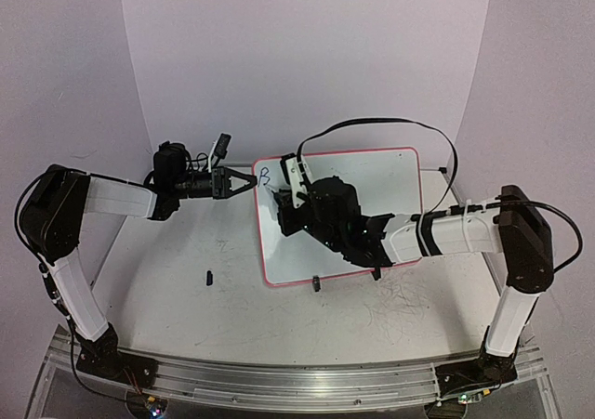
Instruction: Write a sentence on the whiteboard
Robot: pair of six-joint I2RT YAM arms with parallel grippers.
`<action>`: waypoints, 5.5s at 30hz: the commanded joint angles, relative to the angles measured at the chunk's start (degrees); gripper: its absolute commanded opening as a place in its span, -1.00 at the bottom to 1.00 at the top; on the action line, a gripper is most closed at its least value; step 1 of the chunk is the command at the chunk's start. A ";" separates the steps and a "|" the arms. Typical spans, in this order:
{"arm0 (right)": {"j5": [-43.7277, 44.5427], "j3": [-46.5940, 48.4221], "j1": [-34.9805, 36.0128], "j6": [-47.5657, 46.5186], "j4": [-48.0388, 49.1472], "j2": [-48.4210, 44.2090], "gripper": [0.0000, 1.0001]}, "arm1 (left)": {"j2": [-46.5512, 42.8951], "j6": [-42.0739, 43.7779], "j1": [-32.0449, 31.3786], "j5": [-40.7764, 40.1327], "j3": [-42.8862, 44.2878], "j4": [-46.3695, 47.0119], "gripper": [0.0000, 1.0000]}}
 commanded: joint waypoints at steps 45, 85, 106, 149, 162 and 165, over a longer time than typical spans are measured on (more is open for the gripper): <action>-2.51 1.95 -2.40 -2.82 -0.16 -3.40 -1.00 | -1.74 -0.23 -1.35 -0.48 -0.24 2.22 -1.00; 0.66 -0.73 -2.83 -0.54 -2.04 -3.30 -1.00 | -2.60 0.60 -1.34 -0.09 -0.90 2.18 -1.00; -0.85 -2.29 -1.86 1.23 -2.37 -3.65 -1.00 | -2.68 0.65 -1.35 -0.06 -1.00 2.22 -1.00; 3.94 0.36 -2.56 0.50 -1.22 -2.59 -1.00 | -2.77 0.83 -1.47 -0.06 -1.30 2.18 -1.00; -0.81 -2.00 -2.88 0.28 0.97 -5.92 -1.00 | -2.81 0.90 -1.53 -0.21 -1.34 2.23 -1.00; -0.40 -1.33 -2.98 0.11 0.97 -5.64 -1.00 | -2.93 0.88 -1.52 -0.26 -1.47 2.20 -1.00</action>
